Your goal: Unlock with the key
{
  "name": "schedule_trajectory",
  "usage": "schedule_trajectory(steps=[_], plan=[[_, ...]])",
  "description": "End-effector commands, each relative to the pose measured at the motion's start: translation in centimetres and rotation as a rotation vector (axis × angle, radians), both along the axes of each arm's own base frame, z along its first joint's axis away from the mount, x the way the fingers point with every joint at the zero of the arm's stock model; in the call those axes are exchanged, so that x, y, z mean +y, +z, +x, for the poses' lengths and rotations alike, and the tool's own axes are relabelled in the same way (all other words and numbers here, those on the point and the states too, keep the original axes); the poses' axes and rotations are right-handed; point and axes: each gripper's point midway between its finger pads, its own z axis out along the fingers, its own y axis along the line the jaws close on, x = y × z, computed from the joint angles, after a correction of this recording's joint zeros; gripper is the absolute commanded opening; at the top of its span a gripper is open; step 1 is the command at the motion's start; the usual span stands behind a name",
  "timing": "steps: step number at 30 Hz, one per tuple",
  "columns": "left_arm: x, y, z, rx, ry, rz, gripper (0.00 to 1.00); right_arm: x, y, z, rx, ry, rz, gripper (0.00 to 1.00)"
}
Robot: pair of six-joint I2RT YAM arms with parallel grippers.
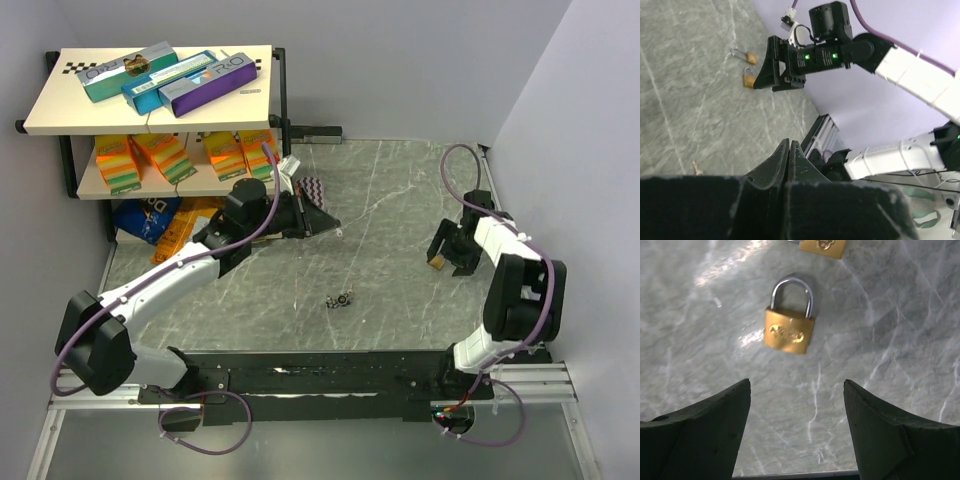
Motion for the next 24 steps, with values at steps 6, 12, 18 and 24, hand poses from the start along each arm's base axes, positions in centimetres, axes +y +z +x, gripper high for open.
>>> schedule_trajectory(steps=[6,12,18,24], plan=[[1.7,2.3,-0.5,-0.109,0.004,0.077,0.01,-2.5,-1.5,2.7,0.008,-0.076,-0.098,0.75],[2.7,2.3,-0.3,-0.111,0.026,0.1,0.01,-2.7,-2.2,3.6,0.006,-0.09,-0.124,0.72],[2.7,2.1,0.0,-0.104,0.021,0.113,0.01,-1.6,-2.3,4.6,-0.01,-0.071,-0.114,0.72],[2.6,2.1,0.1,-0.1,0.019,0.115,0.01,-1.2,-2.9,4.7,0.021,-0.023,-0.165,0.69]])
